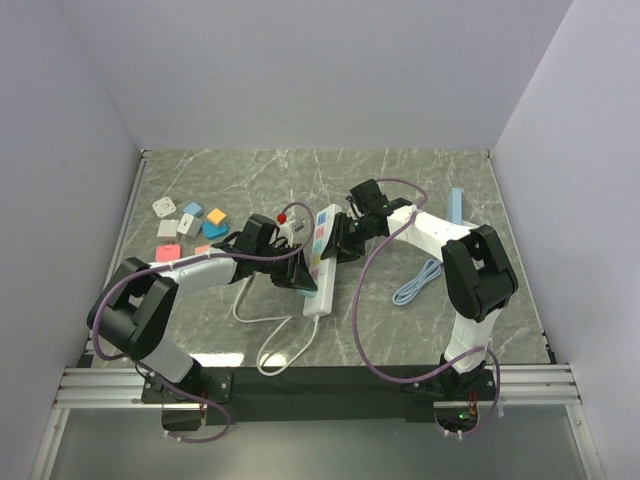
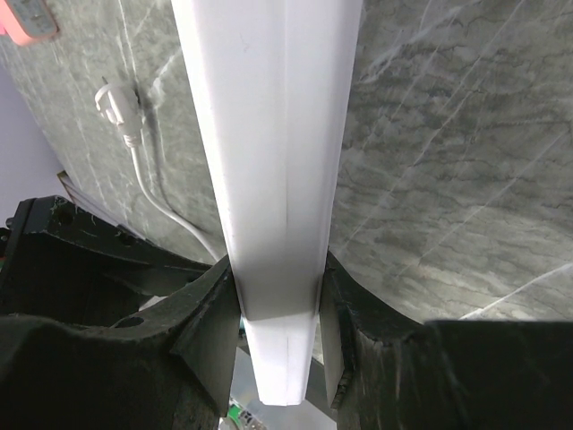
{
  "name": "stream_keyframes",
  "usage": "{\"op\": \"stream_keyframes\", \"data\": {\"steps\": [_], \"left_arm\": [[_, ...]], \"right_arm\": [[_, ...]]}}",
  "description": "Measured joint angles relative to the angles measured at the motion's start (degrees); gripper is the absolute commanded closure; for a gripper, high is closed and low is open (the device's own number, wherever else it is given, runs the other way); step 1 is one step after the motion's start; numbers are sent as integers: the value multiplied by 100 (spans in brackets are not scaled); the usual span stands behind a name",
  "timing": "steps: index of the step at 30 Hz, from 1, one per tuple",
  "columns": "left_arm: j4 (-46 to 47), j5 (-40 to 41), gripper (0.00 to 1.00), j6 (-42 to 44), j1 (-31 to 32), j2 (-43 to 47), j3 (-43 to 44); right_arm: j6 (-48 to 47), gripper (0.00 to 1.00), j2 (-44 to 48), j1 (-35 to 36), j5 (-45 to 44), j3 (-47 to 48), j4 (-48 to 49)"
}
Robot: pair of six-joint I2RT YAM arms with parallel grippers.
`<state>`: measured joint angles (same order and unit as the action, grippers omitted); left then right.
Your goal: Pull the plug off the socket
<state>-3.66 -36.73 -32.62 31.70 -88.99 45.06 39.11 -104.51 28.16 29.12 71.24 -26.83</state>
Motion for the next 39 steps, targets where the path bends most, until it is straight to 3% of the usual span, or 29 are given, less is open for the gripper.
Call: {"op": "stream_keyframes", "data": {"steps": [2,3,6,8,12,16,20,21,22,23,25,35,39], "left_arm": [[-35,17,99,-2,2,2,17],[-70,42,99,-4,4,2,37],[-197,90,99,-13,11,2,129],[-264,131,99,-33,17,2,192],[-400,280,99,-129,24,0,341],[-474,380,99,-205,26,-13,505],[-400,420,99,-352,26,-59,625],[-365,433,99,-407,26,-70,636],[-341,459,99,-457,26,-76,640],[-339,481,99,-503,24,-76,645],[-363,525,99,-573,26,-76,651],[-463,509,99,-566,-37,-79,695],[-525,122,99,-472,-450,2,695]], "right_arm": [[-4,96,0,2,7,0,-4],[-9,78,-2,0,9,0,2],[-26,50,0,-9,33,0,26],[-44,38,0,-9,81,0,48],[-101,27,0,-9,164,0,79],[-111,26,0,-9,214,-9,140],[-81,34,0,-9,289,-70,264],[-59,49,0,-7,304,-98,323],[-50,58,0,-7,306,-138,380],[0,79,0,-9,310,-192,422],[149,97,0,-22,332,-275,562],[186,100,9,-17,168,-225,422],[-63,100,83,2,-153,-184,332]]}}
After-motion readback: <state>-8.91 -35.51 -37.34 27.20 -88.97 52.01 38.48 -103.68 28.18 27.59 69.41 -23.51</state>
